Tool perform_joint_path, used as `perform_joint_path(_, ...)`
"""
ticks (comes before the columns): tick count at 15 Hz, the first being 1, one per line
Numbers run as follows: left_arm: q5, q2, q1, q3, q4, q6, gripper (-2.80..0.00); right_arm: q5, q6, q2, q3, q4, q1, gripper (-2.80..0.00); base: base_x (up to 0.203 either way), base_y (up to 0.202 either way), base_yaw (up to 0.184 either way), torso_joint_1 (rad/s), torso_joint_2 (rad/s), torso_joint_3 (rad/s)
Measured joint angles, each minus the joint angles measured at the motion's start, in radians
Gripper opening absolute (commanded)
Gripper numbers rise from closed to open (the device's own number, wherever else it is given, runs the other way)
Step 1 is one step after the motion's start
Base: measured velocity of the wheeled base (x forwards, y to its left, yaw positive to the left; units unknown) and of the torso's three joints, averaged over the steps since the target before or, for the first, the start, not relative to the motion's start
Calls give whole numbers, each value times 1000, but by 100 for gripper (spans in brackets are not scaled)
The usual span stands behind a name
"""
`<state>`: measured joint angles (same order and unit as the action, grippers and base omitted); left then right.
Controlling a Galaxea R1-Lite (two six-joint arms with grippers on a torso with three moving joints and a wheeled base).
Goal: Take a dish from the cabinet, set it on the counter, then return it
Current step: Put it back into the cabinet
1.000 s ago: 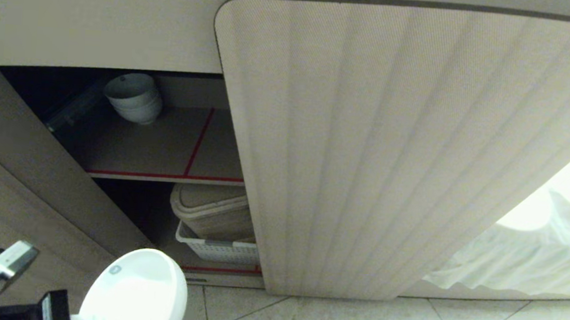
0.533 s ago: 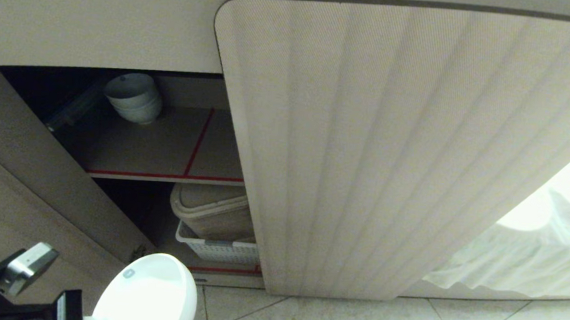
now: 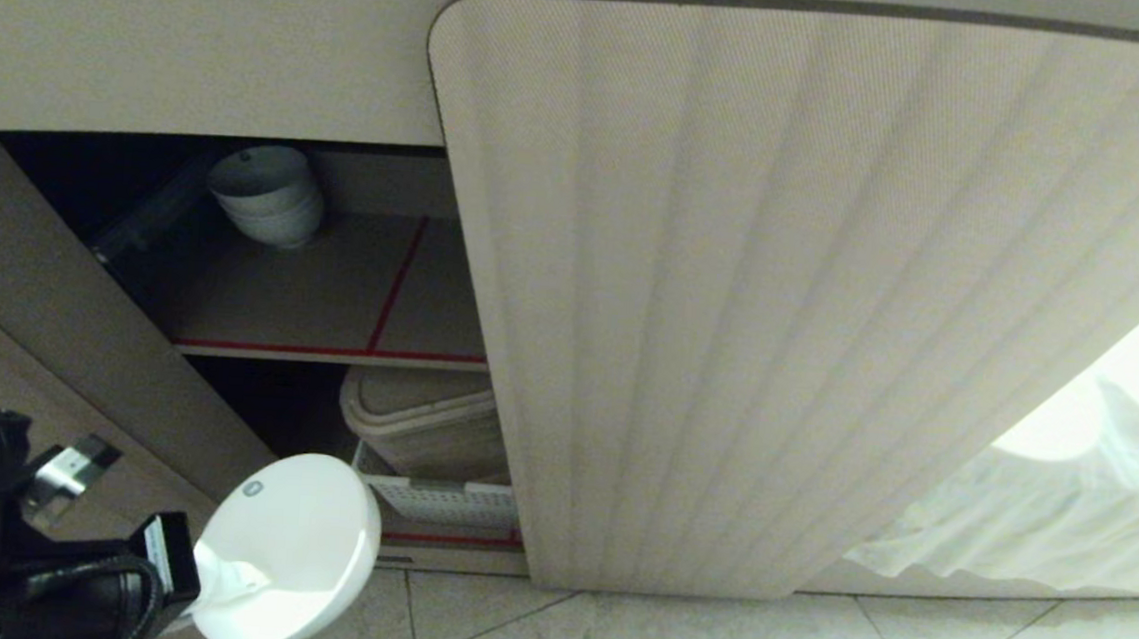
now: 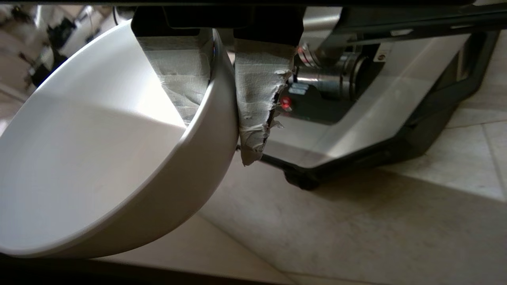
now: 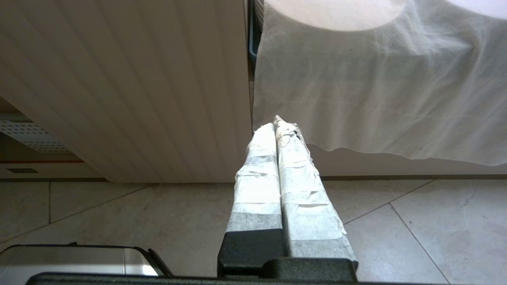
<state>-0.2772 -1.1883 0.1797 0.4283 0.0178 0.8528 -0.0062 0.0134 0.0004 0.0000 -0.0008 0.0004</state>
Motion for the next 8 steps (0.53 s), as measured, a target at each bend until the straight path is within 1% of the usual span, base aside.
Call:
perform_joint_path(3,18,-44,-18,27,-14,-2,-280,0,0,0,0,0,0,-280,0,0,0,0,0,0)
perform_joint_path(6,32,-87,-20,37,-103,4,-280,0,0,0,0,0,0,-280,0,0,0,0,0,0)
perform_joint_path(8,28,-115,-21,45,-119,2,-280,0,0,0,0,0,0,-280,0,0,0,0,0,0)
